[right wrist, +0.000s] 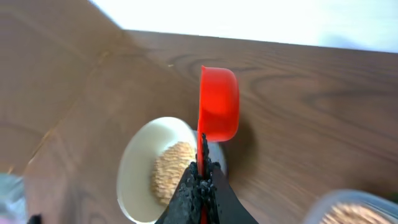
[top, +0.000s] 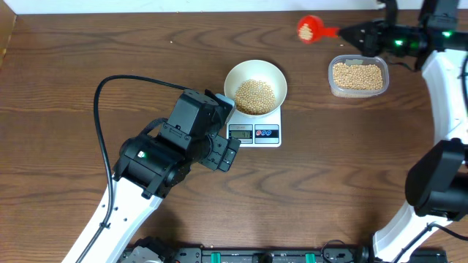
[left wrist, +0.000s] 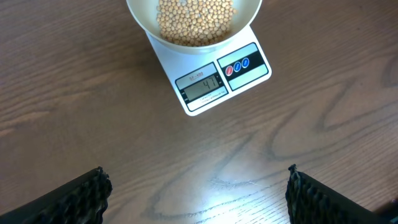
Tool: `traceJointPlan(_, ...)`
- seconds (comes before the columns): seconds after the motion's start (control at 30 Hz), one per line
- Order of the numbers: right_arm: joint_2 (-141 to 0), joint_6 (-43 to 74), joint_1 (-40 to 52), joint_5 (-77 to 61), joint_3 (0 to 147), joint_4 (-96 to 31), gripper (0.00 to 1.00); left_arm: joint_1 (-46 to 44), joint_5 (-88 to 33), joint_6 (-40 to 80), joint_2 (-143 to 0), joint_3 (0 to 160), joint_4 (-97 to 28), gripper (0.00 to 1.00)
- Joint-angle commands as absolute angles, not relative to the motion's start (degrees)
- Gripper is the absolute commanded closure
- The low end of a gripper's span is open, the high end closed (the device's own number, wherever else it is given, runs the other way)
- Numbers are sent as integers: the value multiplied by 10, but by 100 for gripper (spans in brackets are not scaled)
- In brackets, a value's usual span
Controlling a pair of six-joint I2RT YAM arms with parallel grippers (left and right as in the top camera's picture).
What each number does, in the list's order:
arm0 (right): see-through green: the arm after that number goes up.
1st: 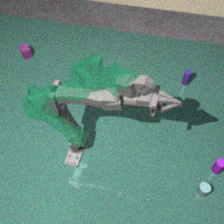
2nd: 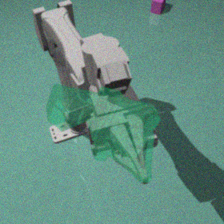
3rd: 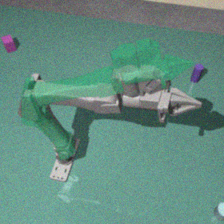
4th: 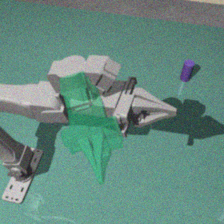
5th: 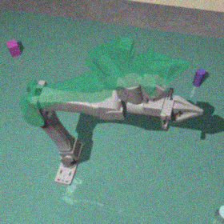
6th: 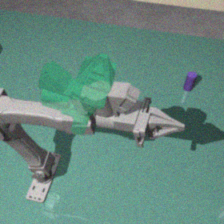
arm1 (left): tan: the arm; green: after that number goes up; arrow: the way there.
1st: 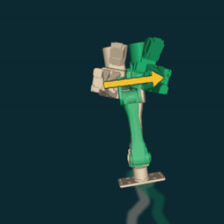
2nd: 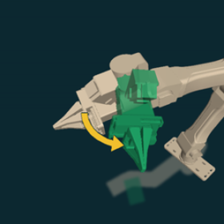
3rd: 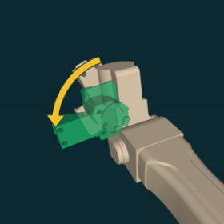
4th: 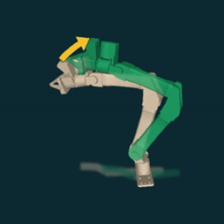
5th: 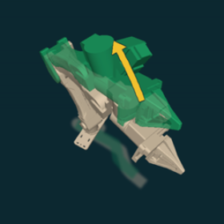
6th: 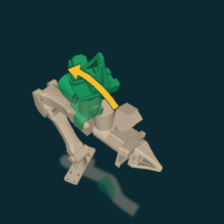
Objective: Scoop item into bowl and weigh 50g on scale
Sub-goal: 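Carry the filled scoop left over the bowl on the scale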
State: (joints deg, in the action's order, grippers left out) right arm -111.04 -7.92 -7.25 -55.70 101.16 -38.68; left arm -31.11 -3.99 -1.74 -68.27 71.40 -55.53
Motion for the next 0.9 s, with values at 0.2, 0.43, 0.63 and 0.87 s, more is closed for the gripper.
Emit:
traceJointPlan(0.2,-1099,-84,1,-609,1011,-385,99,-308,-41,-22,-686,728,-557,8)
traceJointPlan(0.43,-1099,-218,46,-559,1011,-465,99,-308,-41,-22,-686,728,-557,8)
traceJointPlan(0.63,-1099,-232,46,-574,1011,-470,99,-308,-41,-22,-686,728,-557,8)
traceJointPlan(0.87,-1099,-287,46,-579,1011,-490,99,-308,-41,-22,-686,728,-557,8)
